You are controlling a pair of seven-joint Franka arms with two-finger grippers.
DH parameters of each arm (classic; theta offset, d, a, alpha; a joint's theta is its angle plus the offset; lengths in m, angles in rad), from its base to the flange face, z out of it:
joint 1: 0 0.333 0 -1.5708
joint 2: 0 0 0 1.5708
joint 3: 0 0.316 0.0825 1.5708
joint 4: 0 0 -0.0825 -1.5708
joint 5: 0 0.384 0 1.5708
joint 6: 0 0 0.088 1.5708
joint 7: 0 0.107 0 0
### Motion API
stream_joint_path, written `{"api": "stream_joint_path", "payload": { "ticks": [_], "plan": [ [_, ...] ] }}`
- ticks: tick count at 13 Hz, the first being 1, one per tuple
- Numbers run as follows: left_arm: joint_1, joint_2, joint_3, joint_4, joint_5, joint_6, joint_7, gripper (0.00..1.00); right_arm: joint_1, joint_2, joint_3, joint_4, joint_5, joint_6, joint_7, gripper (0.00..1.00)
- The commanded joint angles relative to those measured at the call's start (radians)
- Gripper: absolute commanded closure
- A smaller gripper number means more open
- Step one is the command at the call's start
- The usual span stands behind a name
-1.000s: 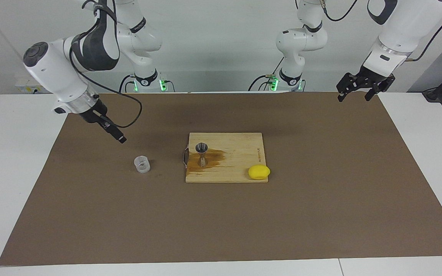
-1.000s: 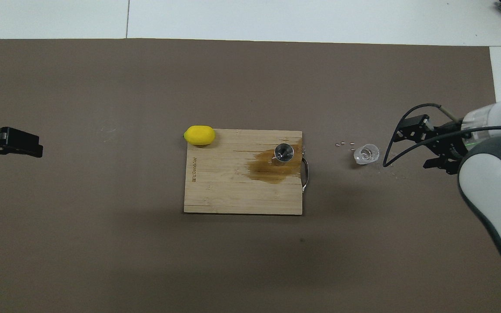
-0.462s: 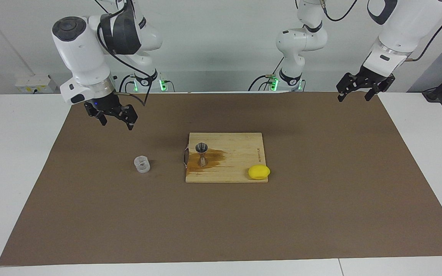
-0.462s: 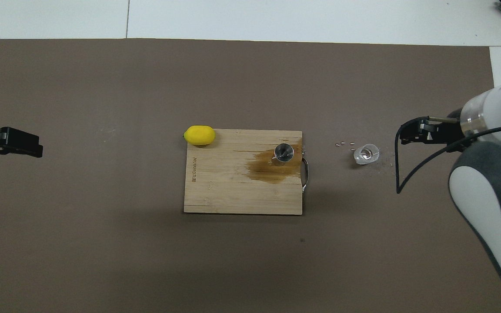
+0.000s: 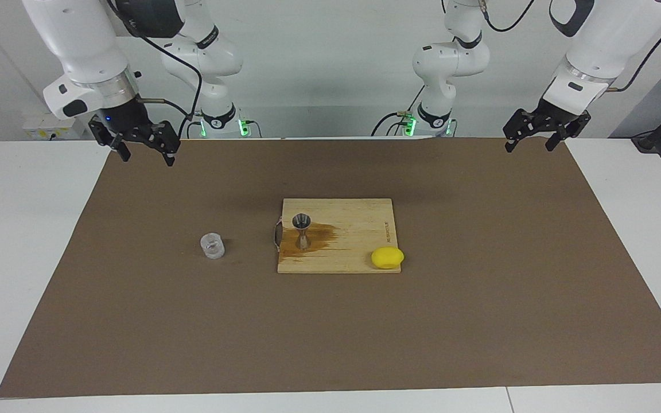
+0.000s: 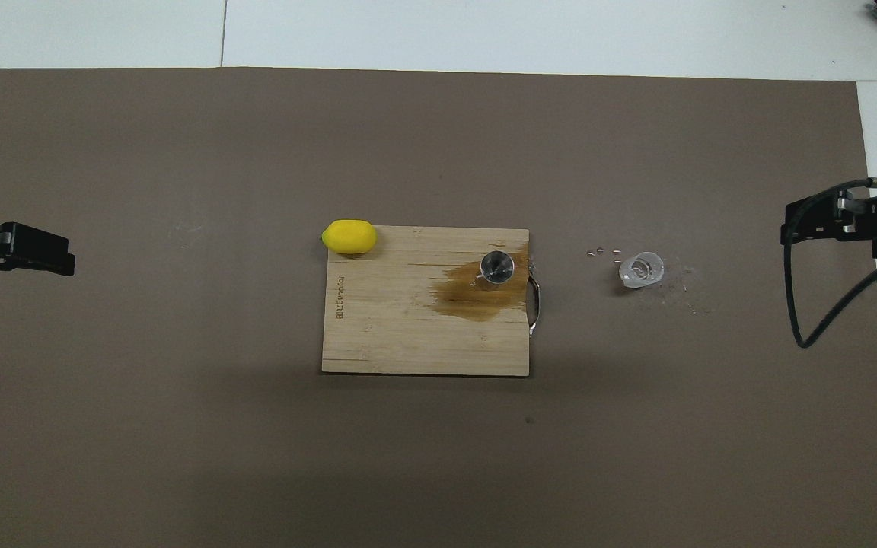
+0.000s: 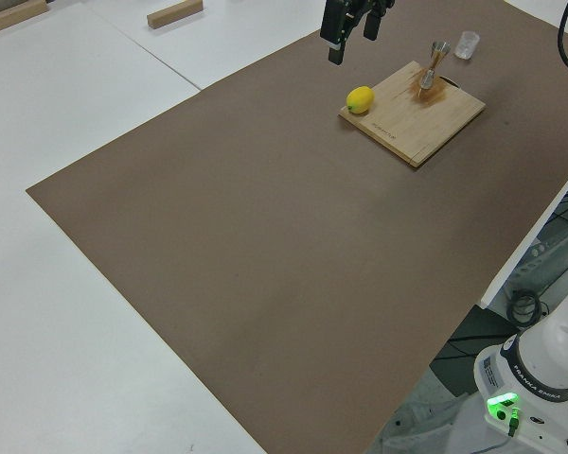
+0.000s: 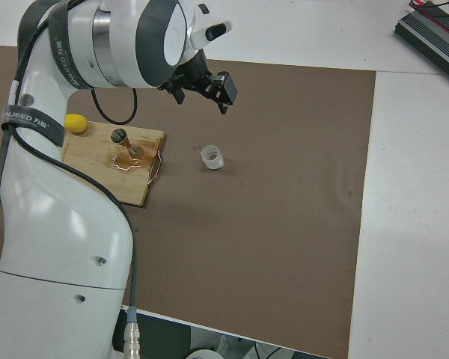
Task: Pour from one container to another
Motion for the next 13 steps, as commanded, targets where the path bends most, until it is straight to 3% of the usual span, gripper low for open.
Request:
{"api": "stream_joint_path", "payload": {
  "ticks": [1,7,13],
  "plan": [
    [0.006,-0.012,-0.004,-0.003,-0.005,-0.014,-0.001,0.00,-0.033,0.001,0.004,-0.015,0.031,-0.054,-0.038,0.00],
    [0.006,-0.012,-0.004,-0.001,-0.005,-0.016,-0.001,0.00,-0.016,-0.054,0.015,-0.129,0.011,-0.004,-0.044,0.00],
    [0.006,-0.012,-0.004,-0.003,-0.005,-0.016,-0.001,0.00,0.004,-0.065,0.018,-0.135,0.010,0.027,-0.038,0.00]
  ]
}}
